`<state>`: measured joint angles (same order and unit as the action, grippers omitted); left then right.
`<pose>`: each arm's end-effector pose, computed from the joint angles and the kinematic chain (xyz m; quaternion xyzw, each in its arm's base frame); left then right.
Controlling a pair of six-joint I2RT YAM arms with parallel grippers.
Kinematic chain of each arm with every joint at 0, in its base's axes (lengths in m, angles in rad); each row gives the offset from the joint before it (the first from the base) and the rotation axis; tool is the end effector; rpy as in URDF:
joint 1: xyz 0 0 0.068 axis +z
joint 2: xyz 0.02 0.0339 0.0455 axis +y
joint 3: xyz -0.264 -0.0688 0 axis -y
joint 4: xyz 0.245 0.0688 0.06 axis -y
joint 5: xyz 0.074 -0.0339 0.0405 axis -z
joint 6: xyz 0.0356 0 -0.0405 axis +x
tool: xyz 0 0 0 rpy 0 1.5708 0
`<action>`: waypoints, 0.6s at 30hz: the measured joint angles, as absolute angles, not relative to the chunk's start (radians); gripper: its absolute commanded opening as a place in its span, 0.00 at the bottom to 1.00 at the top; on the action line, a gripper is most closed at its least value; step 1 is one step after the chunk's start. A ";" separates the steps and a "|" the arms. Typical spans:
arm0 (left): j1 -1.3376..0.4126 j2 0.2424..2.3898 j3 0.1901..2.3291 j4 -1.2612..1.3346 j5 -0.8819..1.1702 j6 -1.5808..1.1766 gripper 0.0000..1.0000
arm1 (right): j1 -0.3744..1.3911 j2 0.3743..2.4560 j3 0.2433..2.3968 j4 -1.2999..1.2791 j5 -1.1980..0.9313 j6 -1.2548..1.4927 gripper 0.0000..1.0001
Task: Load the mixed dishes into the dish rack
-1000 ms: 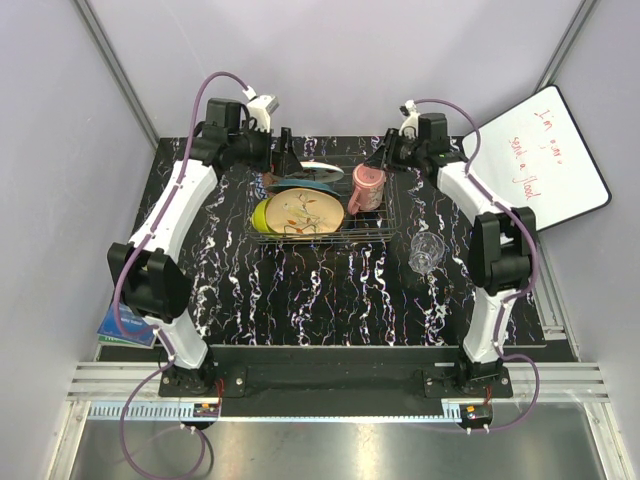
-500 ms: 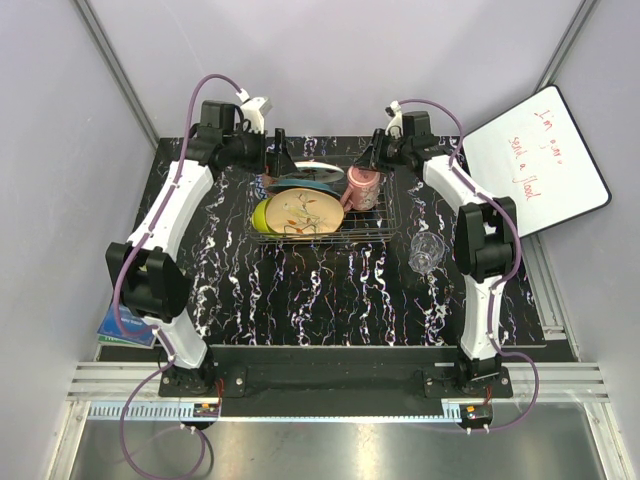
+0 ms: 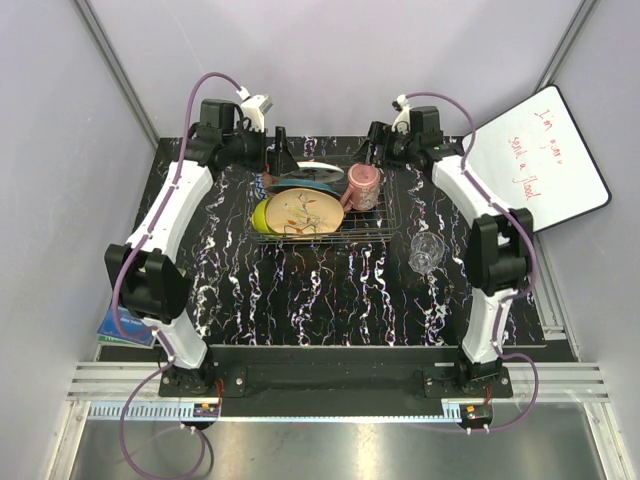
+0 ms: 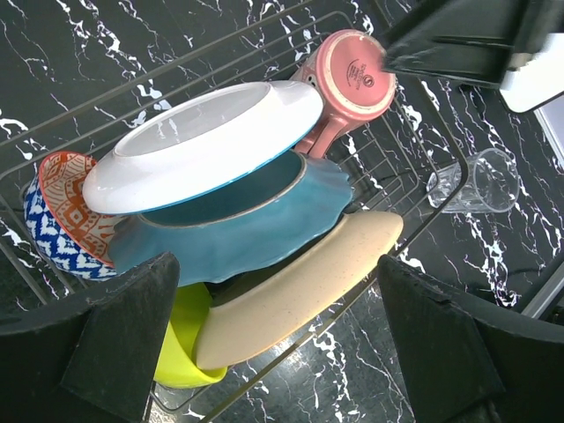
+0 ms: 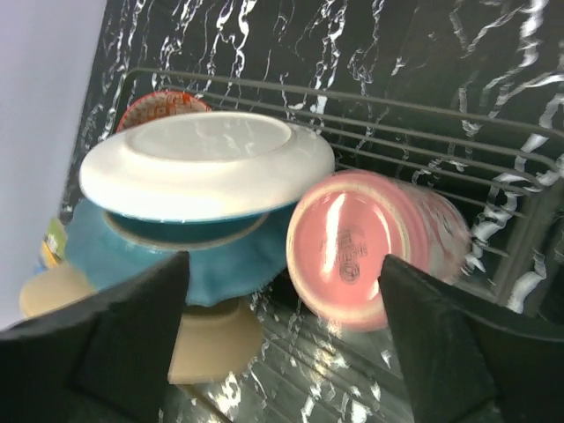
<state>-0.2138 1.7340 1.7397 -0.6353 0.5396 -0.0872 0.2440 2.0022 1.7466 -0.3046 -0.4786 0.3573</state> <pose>0.3792 -0.1011 0.3738 0.1750 0.8497 -0.3004 0.3965 0.4541 0.1300 0.2933 -0.0664 0.8552 0.3374 0.3878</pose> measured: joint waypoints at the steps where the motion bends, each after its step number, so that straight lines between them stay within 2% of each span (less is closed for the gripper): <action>1: -0.214 1.729 1.740 -0.635 0.540 -0.087 0.99 | 0.244 1.964 1.724 -0.308 -0.462 0.345 1.00; 7: -0.212 1.676 1.740 -0.638 0.540 -0.081 0.99 | 0.266 1.573 1.469 -0.317 -0.316 0.238 1.00; 10: -0.210 1.645 1.740 -0.641 0.540 -0.074 0.99 | 0.363 1.408 1.440 -0.414 -0.165 0.164 0.97; 11: -0.210 1.636 1.740 -0.644 0.540 -0.070 0.99 | 0.394 1.381 1.441 -0.442 -0.128 0.150 0.83; 14: -0.210 1.601 1.731 -0.659 0.538 -0.049 0.99 | 0.482 1.336 1.439 -0.606 0.014 0.139 0.80; 18: -0.210 1.532 1.682 -0.676 0.525 0.000 0.99 | 0.482 1.343 1.331 -0.797 0.194 0.174 0.77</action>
<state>-0.2100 1.5322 1.6825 -0.6762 0.5247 -0.0002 0.4816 1.3426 1.3312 -0.7967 0.1936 0.1738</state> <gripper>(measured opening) 0.987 0.788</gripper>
